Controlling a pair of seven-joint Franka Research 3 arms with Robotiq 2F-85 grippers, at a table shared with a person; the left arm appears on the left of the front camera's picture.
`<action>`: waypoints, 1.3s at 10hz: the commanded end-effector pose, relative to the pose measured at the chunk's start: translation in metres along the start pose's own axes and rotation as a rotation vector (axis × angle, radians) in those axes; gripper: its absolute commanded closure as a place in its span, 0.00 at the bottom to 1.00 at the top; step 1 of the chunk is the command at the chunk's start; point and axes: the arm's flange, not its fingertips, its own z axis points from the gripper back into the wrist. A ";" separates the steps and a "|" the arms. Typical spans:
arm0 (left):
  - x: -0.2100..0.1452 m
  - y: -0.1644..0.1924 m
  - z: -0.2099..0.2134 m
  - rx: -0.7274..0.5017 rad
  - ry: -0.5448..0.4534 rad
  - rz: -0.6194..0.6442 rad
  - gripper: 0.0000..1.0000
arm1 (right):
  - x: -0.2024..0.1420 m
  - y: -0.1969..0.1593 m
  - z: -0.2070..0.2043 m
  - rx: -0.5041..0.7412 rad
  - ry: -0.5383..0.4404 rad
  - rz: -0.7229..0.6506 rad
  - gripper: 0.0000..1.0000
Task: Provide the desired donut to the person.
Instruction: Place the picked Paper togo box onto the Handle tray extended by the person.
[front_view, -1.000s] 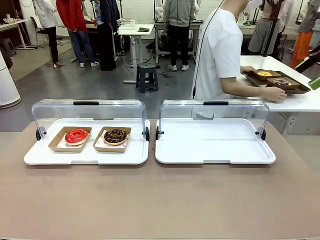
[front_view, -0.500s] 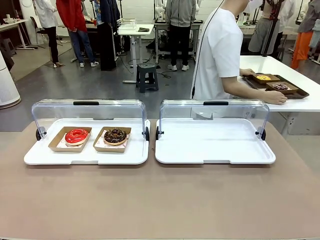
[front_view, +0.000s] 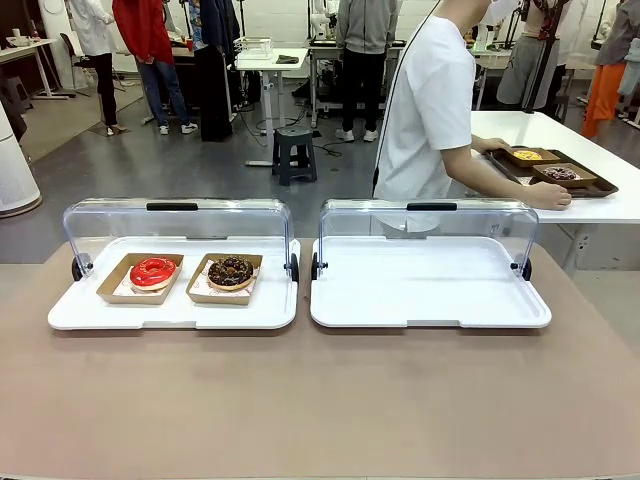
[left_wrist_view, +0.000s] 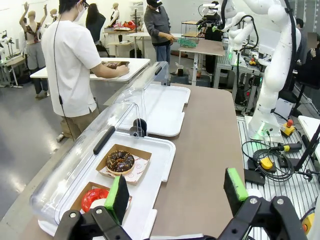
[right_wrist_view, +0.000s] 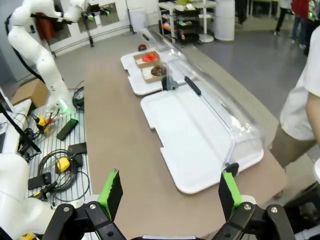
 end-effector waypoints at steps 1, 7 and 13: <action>0.001 -0.001 0.001 -0.002 -0.008 -0.006 0.00 | 0.002 -0.003 -0.008 -0.015 0.040 -0.003 0.00; 0.001 -0.001 0.001 -0.002 -0.008 -0.006 0.00 | 0.003 -0.009 -0.010 -0.011 0.039 0.002 0.00; 0.001 -0.001 0.001 -0.002 -0.008 -0.006 0.00 | 0.003 -0.009 -0.010 -0.011 0.039 0.002 0.00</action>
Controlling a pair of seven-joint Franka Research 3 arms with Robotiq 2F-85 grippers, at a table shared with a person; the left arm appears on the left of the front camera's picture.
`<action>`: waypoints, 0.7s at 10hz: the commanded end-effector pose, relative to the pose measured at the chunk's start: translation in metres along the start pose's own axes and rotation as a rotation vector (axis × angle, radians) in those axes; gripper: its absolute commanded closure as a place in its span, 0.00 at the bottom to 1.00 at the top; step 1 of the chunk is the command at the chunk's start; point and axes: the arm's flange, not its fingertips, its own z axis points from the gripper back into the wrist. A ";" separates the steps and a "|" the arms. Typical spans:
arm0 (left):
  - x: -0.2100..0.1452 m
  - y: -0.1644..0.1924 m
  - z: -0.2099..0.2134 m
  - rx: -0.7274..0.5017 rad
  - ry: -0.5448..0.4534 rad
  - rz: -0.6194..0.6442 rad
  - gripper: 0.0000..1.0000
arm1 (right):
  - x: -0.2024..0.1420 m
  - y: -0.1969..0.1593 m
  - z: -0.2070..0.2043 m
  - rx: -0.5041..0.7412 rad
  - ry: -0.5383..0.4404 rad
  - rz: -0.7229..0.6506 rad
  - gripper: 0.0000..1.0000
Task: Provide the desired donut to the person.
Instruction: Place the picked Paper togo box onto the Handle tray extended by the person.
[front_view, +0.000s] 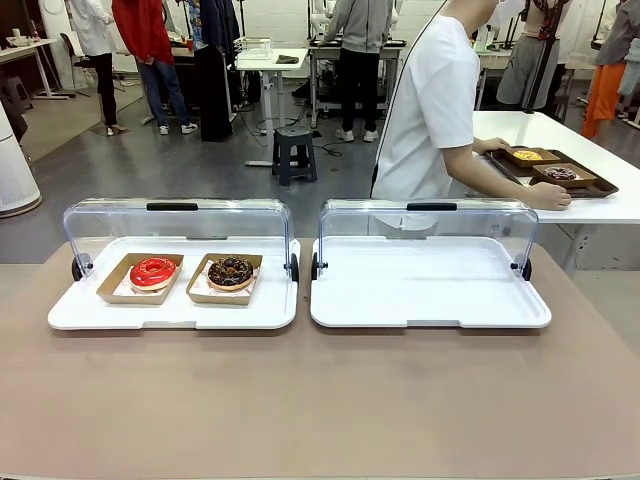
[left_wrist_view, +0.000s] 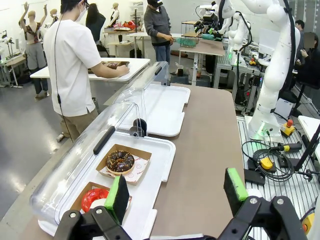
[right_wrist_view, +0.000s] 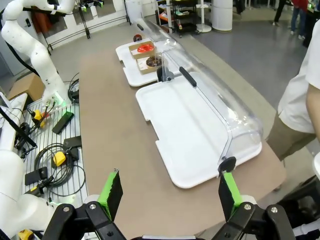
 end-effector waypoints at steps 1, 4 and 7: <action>0.001 -0.001 0.001 -0.002 -0.008 -0.006 0.00 | 0.000 0.000 0.001 -0.004 -0.009 0.001 0.00; 0.001 -0.001 0.001 -0.002 -0.008 -0.006 0.00 | 0.000 0.000 0.001 -0.004 -0.009 0.001 0.00; 0.001 -0.001 0.001 -0.002 -0.008 -0.006 0.00 | 0.000 0.000 0.001 -0.004 -0.009 0.001 0.00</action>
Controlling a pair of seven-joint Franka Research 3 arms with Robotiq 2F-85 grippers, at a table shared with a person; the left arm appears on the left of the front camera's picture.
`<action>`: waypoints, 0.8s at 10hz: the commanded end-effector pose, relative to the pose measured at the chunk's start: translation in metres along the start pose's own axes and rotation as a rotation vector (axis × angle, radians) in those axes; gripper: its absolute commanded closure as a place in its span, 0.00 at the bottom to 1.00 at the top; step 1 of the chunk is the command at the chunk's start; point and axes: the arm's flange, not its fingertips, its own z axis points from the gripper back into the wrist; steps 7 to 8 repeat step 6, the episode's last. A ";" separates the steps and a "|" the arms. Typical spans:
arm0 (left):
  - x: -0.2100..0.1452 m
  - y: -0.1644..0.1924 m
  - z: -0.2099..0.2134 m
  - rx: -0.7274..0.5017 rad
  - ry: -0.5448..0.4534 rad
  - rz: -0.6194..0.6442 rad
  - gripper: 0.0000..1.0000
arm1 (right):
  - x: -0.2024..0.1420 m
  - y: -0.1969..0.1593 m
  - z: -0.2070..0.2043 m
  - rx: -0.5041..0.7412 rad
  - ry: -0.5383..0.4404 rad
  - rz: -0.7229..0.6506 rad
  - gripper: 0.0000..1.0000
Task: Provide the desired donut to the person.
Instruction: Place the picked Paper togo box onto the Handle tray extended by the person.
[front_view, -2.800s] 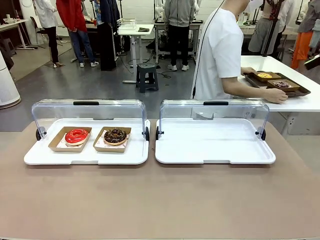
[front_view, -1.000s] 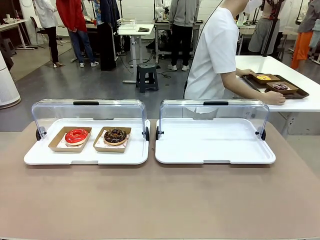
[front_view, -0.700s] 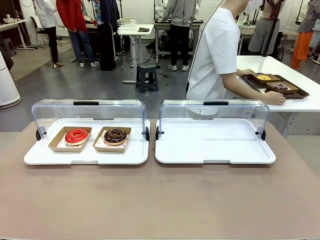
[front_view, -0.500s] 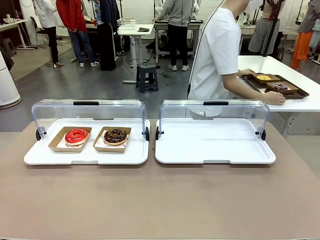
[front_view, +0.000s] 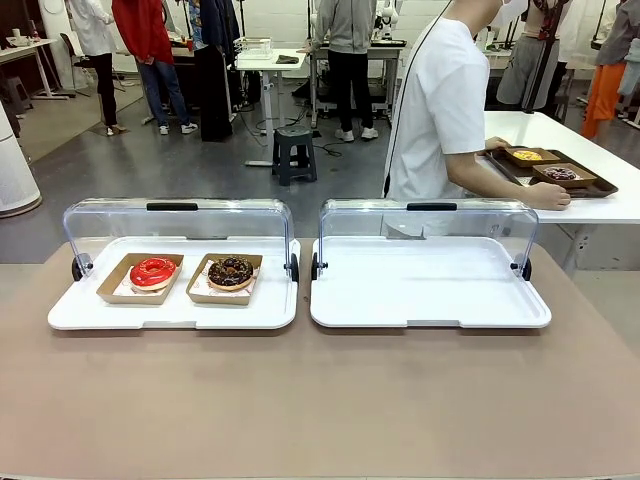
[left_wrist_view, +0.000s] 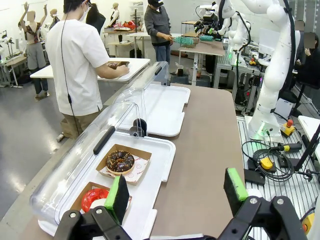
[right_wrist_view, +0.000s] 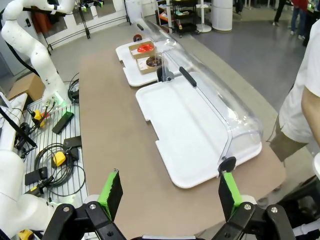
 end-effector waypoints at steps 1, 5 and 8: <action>0.001 -0.001 0.001 -0.002 -0.008 -0.006 0.00 | 0.000 0.000 0.001 -0.004 -0.009 0.001 0.00; 0.001 -0.001 0.001 -0.002 -0.008 -0.006 0.00 | 0.000 0.000 0.001 -0.004 -0.009 0.001 0.00; 0.001 -0.001 0.001 -0.002 -0.008 -0.006 0.00 | 0.000 0.000 0.001 -0.004 -0.009 0.001 0.00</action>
